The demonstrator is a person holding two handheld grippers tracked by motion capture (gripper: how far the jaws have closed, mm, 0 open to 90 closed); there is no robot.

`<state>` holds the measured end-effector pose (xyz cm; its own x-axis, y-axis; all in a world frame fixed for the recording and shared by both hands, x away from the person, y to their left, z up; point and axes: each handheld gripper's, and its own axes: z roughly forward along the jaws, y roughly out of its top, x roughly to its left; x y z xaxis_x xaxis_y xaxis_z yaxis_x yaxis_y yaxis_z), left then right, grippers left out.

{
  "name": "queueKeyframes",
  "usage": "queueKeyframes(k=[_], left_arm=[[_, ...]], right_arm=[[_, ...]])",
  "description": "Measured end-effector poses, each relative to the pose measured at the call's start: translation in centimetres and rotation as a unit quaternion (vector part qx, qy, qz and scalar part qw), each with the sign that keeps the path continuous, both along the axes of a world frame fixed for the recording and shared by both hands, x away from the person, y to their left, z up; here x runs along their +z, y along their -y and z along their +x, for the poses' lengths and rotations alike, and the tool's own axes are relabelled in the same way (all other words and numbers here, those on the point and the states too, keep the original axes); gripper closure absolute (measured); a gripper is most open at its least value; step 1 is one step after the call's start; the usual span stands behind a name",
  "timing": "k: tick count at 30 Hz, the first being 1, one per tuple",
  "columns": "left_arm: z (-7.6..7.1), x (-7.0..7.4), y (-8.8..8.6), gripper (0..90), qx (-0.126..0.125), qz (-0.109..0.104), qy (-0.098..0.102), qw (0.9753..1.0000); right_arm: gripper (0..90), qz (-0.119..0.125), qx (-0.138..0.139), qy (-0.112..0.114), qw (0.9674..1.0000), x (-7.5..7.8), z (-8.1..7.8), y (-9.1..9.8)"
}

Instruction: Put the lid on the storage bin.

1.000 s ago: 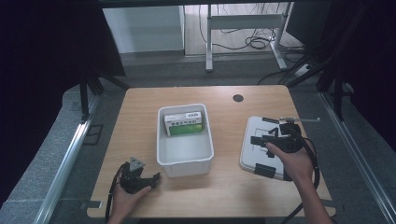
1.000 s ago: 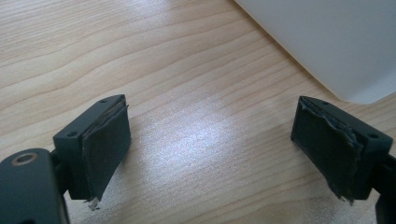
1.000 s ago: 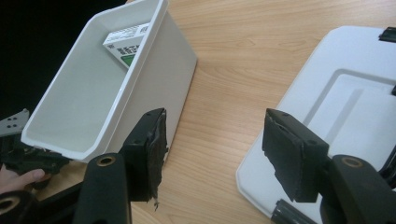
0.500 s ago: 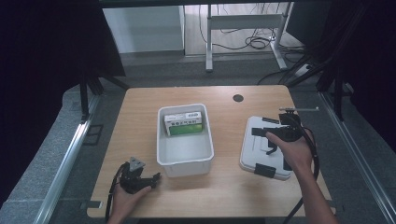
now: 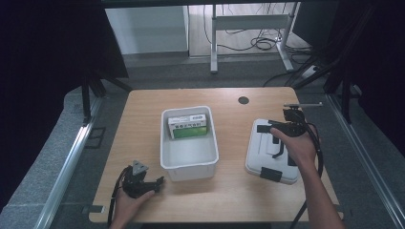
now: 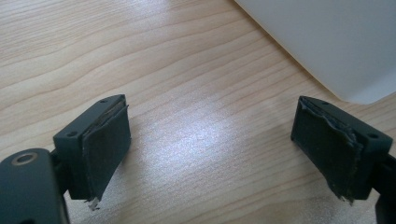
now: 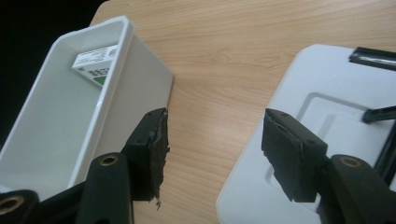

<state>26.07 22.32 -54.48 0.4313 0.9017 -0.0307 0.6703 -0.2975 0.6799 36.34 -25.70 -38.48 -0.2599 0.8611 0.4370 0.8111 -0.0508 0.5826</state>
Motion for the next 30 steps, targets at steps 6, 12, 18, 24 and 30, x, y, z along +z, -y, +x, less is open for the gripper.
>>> queueKeyframes(k=[6,12,18,24,30], left_arm=[[0.0,0.0,0.0,11.7,0.001,-0.001,-0.001,1.0000],[0.0,0.0,0.0,11.7,0.001,-0.001,-0.001,1.0000],[0.0,0.0,0.0,11.7,0.001,-0.001,-0.001,1.0000],[0.0,0.0,0.0,11.7,0.001,-0.001,-0.001,1.0000],[0.0,0.0,0.0,11.7,0.001,-0.001,-0.001,1.0000]], right_arm=[[41.6,-0.013,-0.017,-0.009,0.9997,-0.6,0.8,0.7],[41.8,-0.030,-0.034,-0.023,0.9987,-1.2,1.7,1.4],[41.9,-0.039,-0.052,-0.038,0.9972,-1.9,2.1,2.3],[42.1,-0.048,-0.064,-0.048,0.9957,-2.3,2.2,3.0],[42.3,-0.056,-0.071,-0.061,0.9941,-2.9,2.2,3.8]])
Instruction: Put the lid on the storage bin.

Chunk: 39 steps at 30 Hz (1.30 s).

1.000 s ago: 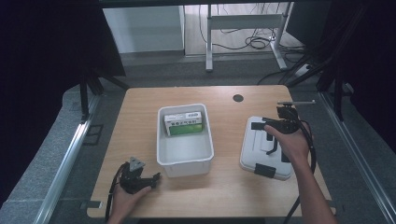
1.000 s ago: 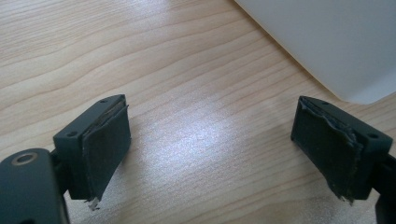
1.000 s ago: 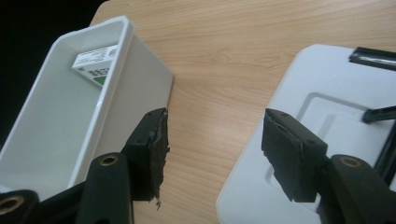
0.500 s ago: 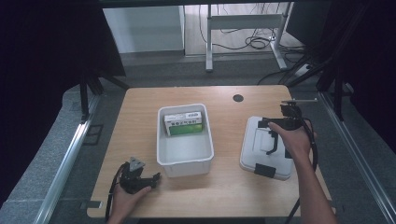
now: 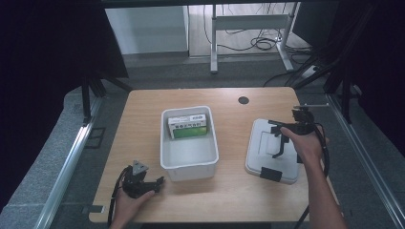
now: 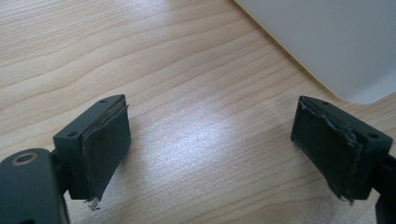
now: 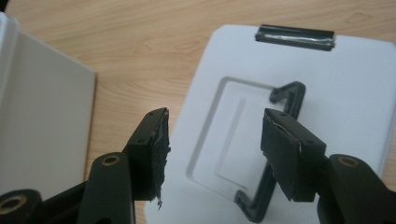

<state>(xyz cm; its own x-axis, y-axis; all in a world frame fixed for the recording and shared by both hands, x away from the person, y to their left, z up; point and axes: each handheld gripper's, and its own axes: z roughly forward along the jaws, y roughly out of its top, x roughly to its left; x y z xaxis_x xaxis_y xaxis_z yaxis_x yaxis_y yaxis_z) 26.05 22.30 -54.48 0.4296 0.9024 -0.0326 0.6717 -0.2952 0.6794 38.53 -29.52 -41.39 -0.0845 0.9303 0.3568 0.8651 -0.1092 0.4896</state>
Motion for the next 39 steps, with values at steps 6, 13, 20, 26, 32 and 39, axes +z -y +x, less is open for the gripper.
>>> queueKeyframes(k=[6,13,20,26,32,39], left_arm=[[0.0,0.0,0.0,11.7,0.000,0.000,0.000,1.0000],[0.0,0.0,0.0,11.7,0.000,0.000,0.000,1.0000],[0.0,0.0,0.0,11.7,0.000,0.000,0.000,1.0000],[0.0,0.0,0.0,11.7,0.000,0.000,0.000,1.0000],[0.0,0.0,0.0,11.7,0.000,0.000,0.000,1.0000],[0.0,0.0,0.0,11.7,0.000,0.000,0.000,1.0000]], right_arm=[[44.8,-0.001,-0.003,-0.007,1.0000,-0.6,-0.1,0.5],[47.3,-0.002,-0.020,-0.021,0.9996,-1.3,-0.2,1.5],[48.3,0.006,-0.031,-0.043,0.9986,-2.6,-0.1,2.5],[50.2,0.008,-0.034,-0.057,0.9978,-3.3,0.0,2.8],[53.2,0.010,-0.030,-0.073,0.9968,-4.1,0.5,2.8],[65.8,0.015,-0.034,-0.100,0.9943,-4.6,1.4,2.7]])
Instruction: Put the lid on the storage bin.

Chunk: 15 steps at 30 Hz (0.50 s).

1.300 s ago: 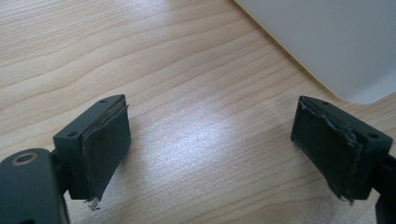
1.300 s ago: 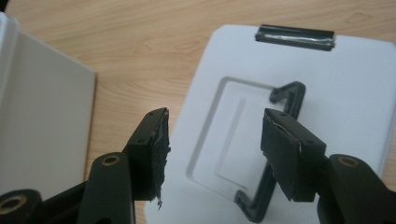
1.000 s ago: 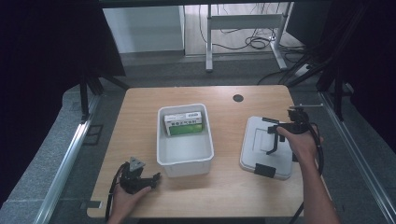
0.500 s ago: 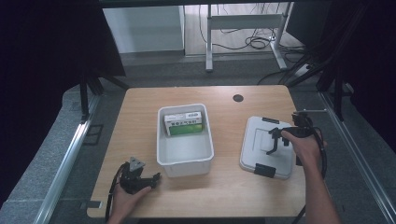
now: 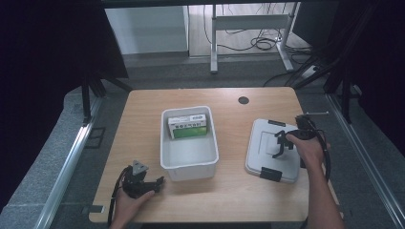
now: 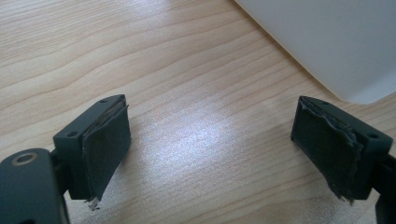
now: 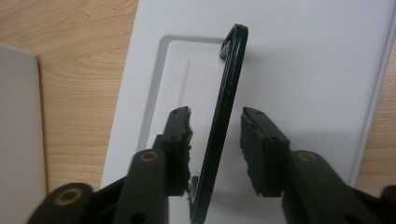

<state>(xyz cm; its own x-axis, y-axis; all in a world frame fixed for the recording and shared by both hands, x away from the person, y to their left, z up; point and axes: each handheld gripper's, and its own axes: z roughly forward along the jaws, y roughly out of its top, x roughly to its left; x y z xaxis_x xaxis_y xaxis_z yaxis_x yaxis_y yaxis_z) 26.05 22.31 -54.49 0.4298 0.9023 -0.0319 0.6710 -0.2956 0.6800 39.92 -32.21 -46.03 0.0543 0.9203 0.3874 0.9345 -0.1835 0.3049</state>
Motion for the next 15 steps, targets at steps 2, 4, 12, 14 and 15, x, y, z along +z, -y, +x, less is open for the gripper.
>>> queueKeyframes(k=[2,4,12,14,15], left_arm=[[0.00,0.00,0.00,11.7,0.000,0.000,0.000,1.0000],[0.00,0.00,0.00,11.7,0.000,0.000,0.000,1.0000],[0.00,0.00,0.00,11.7,0.000,0.000,0.000,1.0000],[0.00,0.00,0.00,11.7,0.000,0.000,0.000,1.0000],[0.00,0.00,0.00,11.7,0.000,0.000,0.000,1.0000]], right_arm=[[68.8,-0.001,-0.001,-0.010,0.9999,-0.08,0.19,-0.15],[72.2,0.001,-0.006,-0.021,0.9998,-0.27,0.35,-0.24],[83.5,0.015,-0.035,-0.045,0.9983,-0.72,0.64,-0.69],[83.9,0.019,-0.040,-0.046,0.9980,-0.72,0.62,-0.65],[84.2,0.024,-0.049,-0.048,0.9974,-0.65,0.56,-0.62]])
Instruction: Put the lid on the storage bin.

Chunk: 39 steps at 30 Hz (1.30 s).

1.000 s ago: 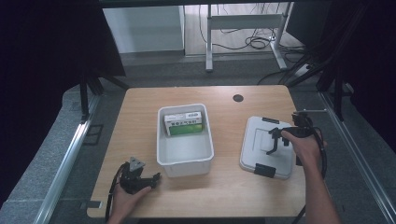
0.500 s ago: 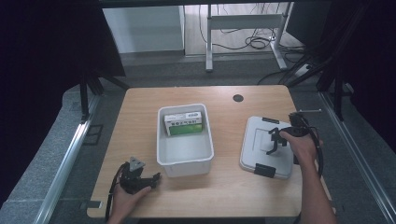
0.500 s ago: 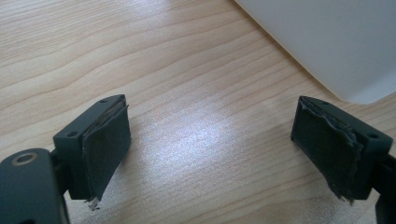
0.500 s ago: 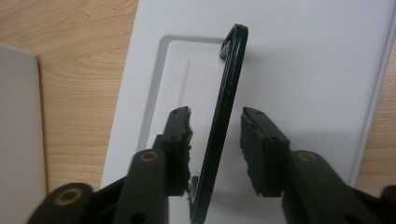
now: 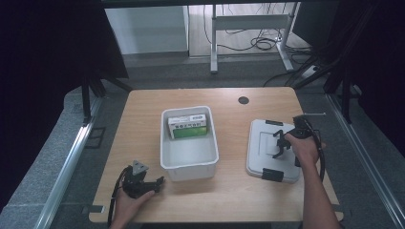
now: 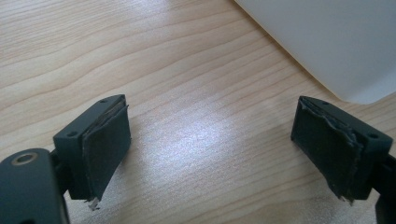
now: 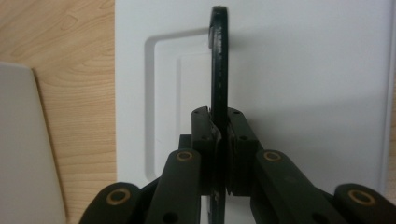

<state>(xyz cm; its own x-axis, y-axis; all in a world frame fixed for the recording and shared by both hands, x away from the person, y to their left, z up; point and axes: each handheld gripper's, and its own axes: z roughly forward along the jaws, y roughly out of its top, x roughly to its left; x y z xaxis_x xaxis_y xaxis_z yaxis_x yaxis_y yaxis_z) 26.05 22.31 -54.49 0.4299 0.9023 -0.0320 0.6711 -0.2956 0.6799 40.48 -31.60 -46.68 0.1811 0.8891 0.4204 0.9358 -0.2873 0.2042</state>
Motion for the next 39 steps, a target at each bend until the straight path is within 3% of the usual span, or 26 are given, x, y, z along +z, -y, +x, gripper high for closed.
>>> queueKeyframes(k=[9,23,39], left_arm=[[0.0,0.0,0.0,11.7,0.000,0.000,0.000,1.0000],[0.0,0.0,0.0,11.7,0.000,0.000,0.000,1.0000],[0.0,0.0,0.0,11.7,0.000,0.000,0.000,1.0000]], right_arm=[[84.4,0.011,-0.015,0.005,0.9998,0.8,-0.5,0.1],[84.4,0.017,0.002,0.048,0.9987,4.4,-1.4,-0.4],[84.5,0.030,0.010,0.071,0.9970,6.9,-2.3,-0.8]])
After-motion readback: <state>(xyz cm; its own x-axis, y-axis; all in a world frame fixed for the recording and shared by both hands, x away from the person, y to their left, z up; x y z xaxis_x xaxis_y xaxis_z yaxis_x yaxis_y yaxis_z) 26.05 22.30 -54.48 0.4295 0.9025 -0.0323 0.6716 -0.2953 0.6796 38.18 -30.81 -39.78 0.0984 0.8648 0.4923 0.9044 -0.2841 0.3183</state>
